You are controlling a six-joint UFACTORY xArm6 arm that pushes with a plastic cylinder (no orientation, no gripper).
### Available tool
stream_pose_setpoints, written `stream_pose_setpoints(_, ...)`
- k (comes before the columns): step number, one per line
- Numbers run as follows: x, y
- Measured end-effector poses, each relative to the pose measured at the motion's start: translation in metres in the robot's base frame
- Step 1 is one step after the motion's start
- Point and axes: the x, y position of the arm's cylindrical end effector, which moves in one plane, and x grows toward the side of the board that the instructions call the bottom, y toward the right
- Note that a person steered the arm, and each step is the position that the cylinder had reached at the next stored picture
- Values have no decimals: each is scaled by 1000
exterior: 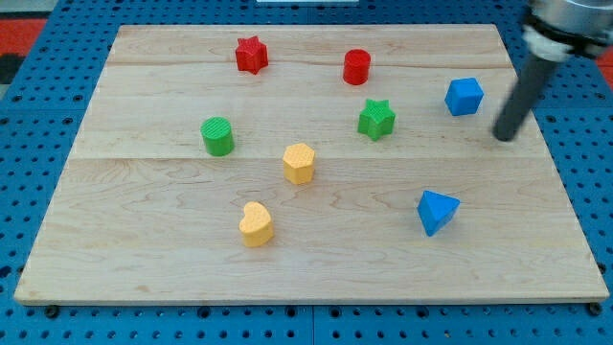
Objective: Move red circle on right to red star
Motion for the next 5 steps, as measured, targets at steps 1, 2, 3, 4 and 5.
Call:
stream_pose_setpoints(1,-67,-43)
stream_pose_setpoints(2,-83,-71)
stream_pose_setpoints(3,-101,-126)
stream_pose_setpoints(4,-102,-225)
stream_pose_setpoints(5,-113,-185)
